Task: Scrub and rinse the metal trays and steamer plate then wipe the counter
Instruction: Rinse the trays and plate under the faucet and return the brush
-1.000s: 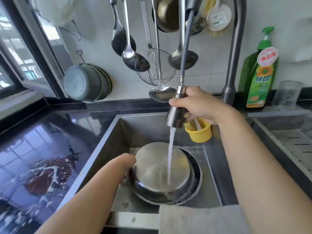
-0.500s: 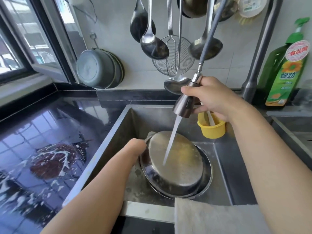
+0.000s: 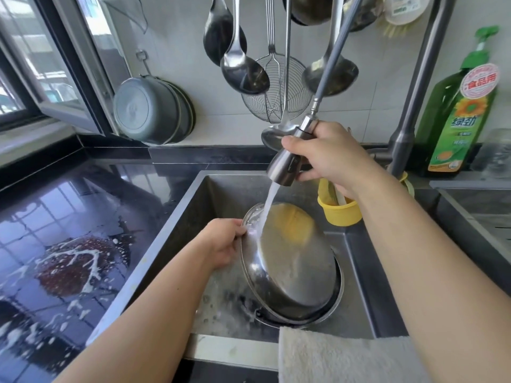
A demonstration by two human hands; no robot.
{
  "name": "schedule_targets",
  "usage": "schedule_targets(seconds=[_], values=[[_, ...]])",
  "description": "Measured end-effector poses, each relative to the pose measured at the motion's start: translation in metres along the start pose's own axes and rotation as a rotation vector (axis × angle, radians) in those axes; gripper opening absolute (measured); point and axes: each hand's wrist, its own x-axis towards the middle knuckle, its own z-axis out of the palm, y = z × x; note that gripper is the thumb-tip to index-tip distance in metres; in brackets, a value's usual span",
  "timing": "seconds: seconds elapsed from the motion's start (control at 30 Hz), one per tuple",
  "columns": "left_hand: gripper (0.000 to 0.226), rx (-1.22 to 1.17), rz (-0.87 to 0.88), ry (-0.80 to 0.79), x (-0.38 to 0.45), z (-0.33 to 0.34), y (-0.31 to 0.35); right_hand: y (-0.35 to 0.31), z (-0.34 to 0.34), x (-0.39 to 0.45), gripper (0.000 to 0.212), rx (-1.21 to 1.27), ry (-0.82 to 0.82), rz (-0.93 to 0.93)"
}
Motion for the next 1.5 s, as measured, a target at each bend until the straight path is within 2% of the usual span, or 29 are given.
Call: schedule_targets(seconds=[0.07,0.17,0.27,0.43,0.7,0.83,0.9,1.0,1.13,1.2,1.37,1.5], values=[[0.033,-0.019,-0.017,-0.071,-0.005,-0.001,0.003,0.003,0.002,0.003,0.019,-0.020,0.039,-0.008],[0.019,-0.046,-0.025,-0.094,-0.008,-0.001,0.006,0.007,0.005,0.006,0.021,-0.091,0.110,-0.017],[0.019,-0.014,-0.008,-0.123,-0.008,-0.001,0.006,0.012,0.005,0.011,0.023,-0.117,0.158,-0.021],[0.027,-0.030,-0.011,-0.168,-0.007,0.000,0.005,0.019,0.000,0.014,0.016,-0.206,0.236,-0.048],[0.035,0.178,0.044,-0.026,-0.008,0.003,0.003,0.025,-0.017,0.014,0.019,-0.307,0.276,-0.031],[0.032,0.278,0.078,0.056,-0.008,0.001,0.003,0.025,-0.027,0.013,0.021,-0.371,0.280,-0.032],[0.023,0.367,0.127,0.089,-0.008,-0.002,0.003,0.026,-0.028,0.014,0.022,-0.376,0.283,-0.034],[0.014,0.470,0.217,0.140,-0.013,0.003,0.008,0.024,-0.021,0.014,0.020,-0.335,0.263,-0.044],[0.038,0.459,0.304,0.060,-0.020,0.010,0.009,0.019,-0.008,0.012,0.013,-0.205,0.177,-0.059],[0.032,0.441,0.335,0.009,-0.023,0.011,0.009,0.015,-0.005,0.011,0.014,-0.144,0.112,-0.047],[0.058,0.436,0.424,0.034,-0.021,0.012,0.007,0.000,-0.018,0.003,0.010,-0.137,-0.021,0.051],[0.038,0.630,0.593,0.015,-0.020,0.013,0.003,-0.008,-0.034,-0.005,0.019,-0.210,-0.097,0.111]])
